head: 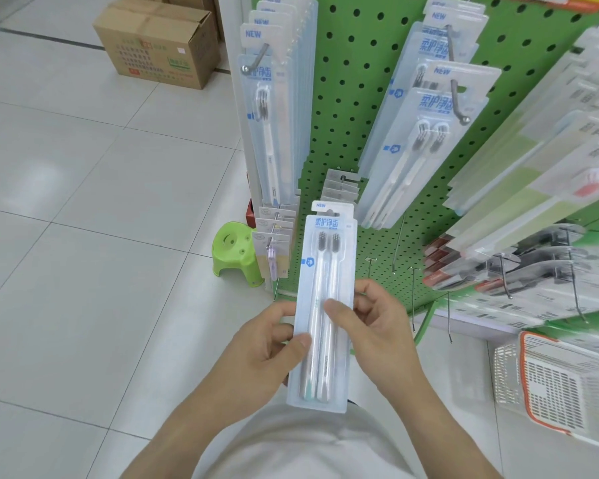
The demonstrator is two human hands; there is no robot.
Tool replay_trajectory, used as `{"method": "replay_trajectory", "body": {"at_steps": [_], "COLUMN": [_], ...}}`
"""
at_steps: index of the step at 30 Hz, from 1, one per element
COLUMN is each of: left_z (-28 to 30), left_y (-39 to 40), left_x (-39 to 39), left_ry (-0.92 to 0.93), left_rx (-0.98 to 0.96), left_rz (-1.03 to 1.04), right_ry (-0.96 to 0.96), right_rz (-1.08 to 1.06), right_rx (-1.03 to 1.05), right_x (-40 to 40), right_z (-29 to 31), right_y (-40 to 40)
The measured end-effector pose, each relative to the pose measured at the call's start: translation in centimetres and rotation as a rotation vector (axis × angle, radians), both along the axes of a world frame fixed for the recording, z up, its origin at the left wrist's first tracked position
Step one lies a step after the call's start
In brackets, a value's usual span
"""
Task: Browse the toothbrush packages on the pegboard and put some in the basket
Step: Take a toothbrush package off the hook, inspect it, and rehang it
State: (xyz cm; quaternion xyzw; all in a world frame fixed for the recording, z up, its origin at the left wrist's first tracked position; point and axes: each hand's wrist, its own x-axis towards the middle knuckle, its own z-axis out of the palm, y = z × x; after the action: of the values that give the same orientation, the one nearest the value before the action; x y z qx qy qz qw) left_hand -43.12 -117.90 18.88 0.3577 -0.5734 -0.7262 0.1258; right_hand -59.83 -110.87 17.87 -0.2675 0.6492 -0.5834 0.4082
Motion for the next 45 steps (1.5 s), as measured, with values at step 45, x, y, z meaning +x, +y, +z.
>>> {"method": "replay_trajectory", "body": {"at_steps": [45], "left_z": [-0.5], "left_y": [-1.6], "left_x": [-1.1], "left_ry": [-0.112], "left_rx": [-0.102], "left_rz": [0.157], "right_ry": [-0.16], "right_rz": [0.546], "right_rx": [0.275], "right_x": [-2.3], "right_z": [0.4], "right_y": [1.5]}}
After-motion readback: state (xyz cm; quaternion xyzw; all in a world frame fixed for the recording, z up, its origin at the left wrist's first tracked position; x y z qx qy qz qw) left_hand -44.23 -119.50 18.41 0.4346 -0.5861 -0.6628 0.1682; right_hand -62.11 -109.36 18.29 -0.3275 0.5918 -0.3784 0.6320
